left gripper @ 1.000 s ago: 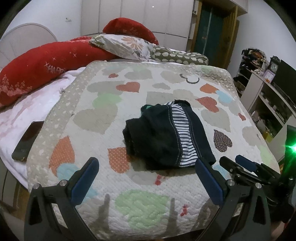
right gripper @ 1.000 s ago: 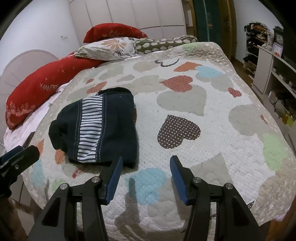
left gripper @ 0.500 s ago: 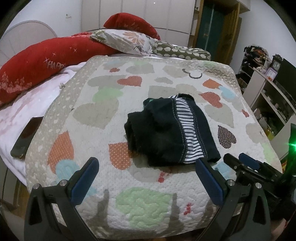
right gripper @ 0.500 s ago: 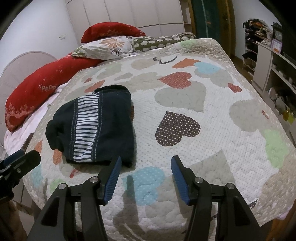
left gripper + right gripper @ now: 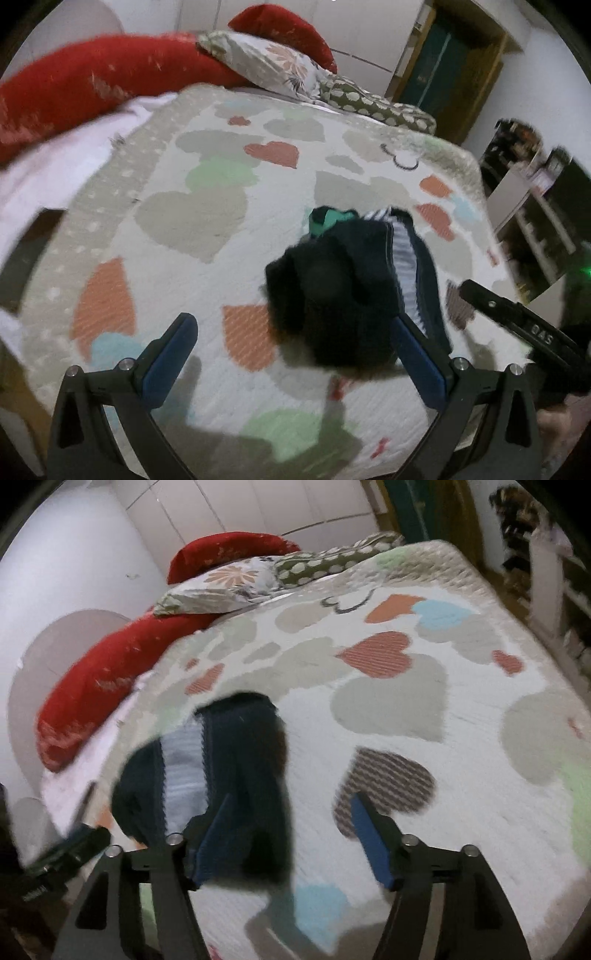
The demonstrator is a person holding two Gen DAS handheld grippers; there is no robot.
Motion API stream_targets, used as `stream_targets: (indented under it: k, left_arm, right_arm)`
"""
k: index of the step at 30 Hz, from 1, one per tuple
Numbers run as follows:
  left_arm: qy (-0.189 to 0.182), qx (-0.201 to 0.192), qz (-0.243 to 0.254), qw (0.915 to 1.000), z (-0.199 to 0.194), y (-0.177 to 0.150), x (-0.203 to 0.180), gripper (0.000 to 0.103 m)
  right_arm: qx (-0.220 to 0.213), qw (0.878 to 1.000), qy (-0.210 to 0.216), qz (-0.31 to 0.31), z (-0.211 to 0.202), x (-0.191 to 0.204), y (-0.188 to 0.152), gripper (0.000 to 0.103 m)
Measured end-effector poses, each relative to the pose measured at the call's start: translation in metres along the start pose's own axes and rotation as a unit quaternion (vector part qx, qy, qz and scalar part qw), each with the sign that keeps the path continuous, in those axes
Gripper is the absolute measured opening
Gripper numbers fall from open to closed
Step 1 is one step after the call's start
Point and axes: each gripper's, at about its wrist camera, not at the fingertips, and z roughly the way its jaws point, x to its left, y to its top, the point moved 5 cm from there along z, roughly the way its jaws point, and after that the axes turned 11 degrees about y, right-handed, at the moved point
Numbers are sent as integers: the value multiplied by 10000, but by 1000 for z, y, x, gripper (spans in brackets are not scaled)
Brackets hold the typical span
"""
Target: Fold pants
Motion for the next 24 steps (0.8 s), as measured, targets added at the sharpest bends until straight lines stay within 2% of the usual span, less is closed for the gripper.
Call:
stream_targets:
  k: [2, 7, 10, 11, 13, 16, 21, 24]
  left_arm:
    - [-357, 159, -145, 9991, 16, 9, 0, 103]
    - [-770, 539, -107, 9955, 55, 22, -10, 103]
    - [-1243, 909, -220, 9878, 77, 21, -20, 100]
    - [-1284, 938, -232, 9870, 80, 21, -24, 96]
    - [-1261, 953, -152, 9873, 82, 23, -32, 78]
    - [-1424, 929, -229, 9852, 79, 34, -39, 69]
    - [-1485, 770, -289, 9855, 82, 72, -47, 68]
    - [-1290, 607, -114, 9897, 91, 93, -56, 68]
  right_arm:
    - [72, 9997, 202, 94, 14, -4, 15, 76]
    - [393, 9983, 411, 124, 56, -12, 37, 77]
    - [608, 9950, 755, 230, 79, -10, 42, 76]
    - [715, 9923, 970, 284, 87, -7, 42, 73]
    - [859, 9882, 1222, 332, 97, -2, 43, 28]
    - [911, 9868, 1299, 338, 100, 6, 49, 18]
    - [678, 9891, 1295, 203, 96, 14, 80, 17]
    - [515, 9911, 1204, 222, 101, 10, 105, 17]
